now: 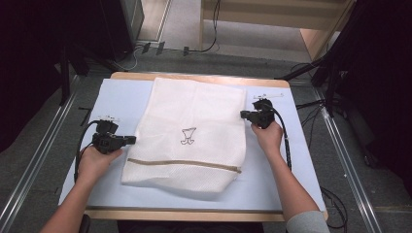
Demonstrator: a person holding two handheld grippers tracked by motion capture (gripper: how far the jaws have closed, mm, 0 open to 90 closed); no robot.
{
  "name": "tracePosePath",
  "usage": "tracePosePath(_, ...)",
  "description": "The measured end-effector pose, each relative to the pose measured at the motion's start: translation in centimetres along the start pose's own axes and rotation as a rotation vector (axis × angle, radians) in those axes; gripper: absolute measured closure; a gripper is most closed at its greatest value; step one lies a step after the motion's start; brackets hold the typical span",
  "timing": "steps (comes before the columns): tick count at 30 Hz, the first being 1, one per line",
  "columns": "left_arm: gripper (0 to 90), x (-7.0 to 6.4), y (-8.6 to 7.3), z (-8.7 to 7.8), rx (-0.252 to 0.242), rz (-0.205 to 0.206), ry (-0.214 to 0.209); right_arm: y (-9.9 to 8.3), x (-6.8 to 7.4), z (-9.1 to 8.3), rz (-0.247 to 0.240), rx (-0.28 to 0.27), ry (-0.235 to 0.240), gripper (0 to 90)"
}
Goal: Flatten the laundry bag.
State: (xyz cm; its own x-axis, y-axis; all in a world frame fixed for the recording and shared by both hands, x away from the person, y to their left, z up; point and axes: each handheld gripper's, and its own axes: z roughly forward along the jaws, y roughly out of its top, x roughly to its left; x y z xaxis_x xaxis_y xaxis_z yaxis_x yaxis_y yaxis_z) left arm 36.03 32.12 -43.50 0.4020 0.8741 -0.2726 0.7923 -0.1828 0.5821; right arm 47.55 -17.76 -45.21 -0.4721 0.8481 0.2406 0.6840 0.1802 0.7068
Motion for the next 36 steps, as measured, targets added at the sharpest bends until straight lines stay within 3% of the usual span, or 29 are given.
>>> tracePosePath(1, 89.4, 0.5, 0.1, 0.2, 0.0, -0.006, 0.02, 0.4, 0.1, 0.6, -0.003, 0.022, -0.002, 88.6)
tracePosePath(3, 89.3, 0.9, 0.4, 0.3, -0.01, -0.009, 0.046, 0.8, 0.2, 1.1, -0.005, 0.014, -0.004, 88.7)
tracePosePath(9, 88.9, 2.5, 1.5, 1.1, -0.034, -0.041, 0.082, 1.6, 0.4, 2.4, -0.029, 0.021, -0.02, 88.6)
tracePosePath(11, 87.8, 3.2, 1.6, 1.4, -0.032, -0.072, 0.063, 1.5, 0.4, 2.6, -0.029, 0.022, -0.019, 84.7)
tracePosePath(14, 82.0, 3.2, 1.3, 1.0, -0.043, -0.07, 0.029, 1.6, 0.4, 2.3, -0.016, 0.017, -0.018, 73.9)
tracePosePath(16, 73.2, 3.1, 1.1, 0.2, -0.058, -0.072, -0.01, 1.7, 0.5, 1.6, -0.012, 0.01, -0.016, 69.6)
tracePosePath(17, 69.9, 3.1, 1.1, 0.2, -0.058, -0.072, -0.01, 1.7, 0.5, 1.6, -0.012, 0.01, -0.016, 69.6)
tracePosePath(18, 66.0, 2.8, 0.7, -0.7, -0.06, -0.066, -0.036, 1.7, 1.0, 0.5, -0.026, 0.006, -0.007, 67.5)
tracePosePath(21, 57.4, 2.1, -0.1, -1.7, -0.055, -0.029, -0.021, 1.1, 2.1, -1.2, -0.066, -0.021, 0.005, 66.2)
tracePosePath(26, 50.6, 1.5, -1.4, -2.5, -0.05, -0.021, -0.016, -0.7, 3.8, -3.7, -0.096, -0.045, 0.052, 60.7)
tracePosePath(28, 48.7, 1.5, -1.6, -2.5, -0.05, -0.021, -0.014, -1.1, 4.3, -4.2, -0.107, -0.052, 0.049, 60.4)
tracePosePath(29, 47.5, 1.5, -2.0, -2.4, -0.045, -0.028, -0.019, -2.2, 5.0, -5.1, -0.122, -0.062, 0.069, 59.5)
tracePosePath(36, 45.4, 1.8, -2.2, -1.6, -0.008, -0.03, -0.006, -4.6, 7.2, -6.5, -0.153, -0.06, 0.1, 53.6)
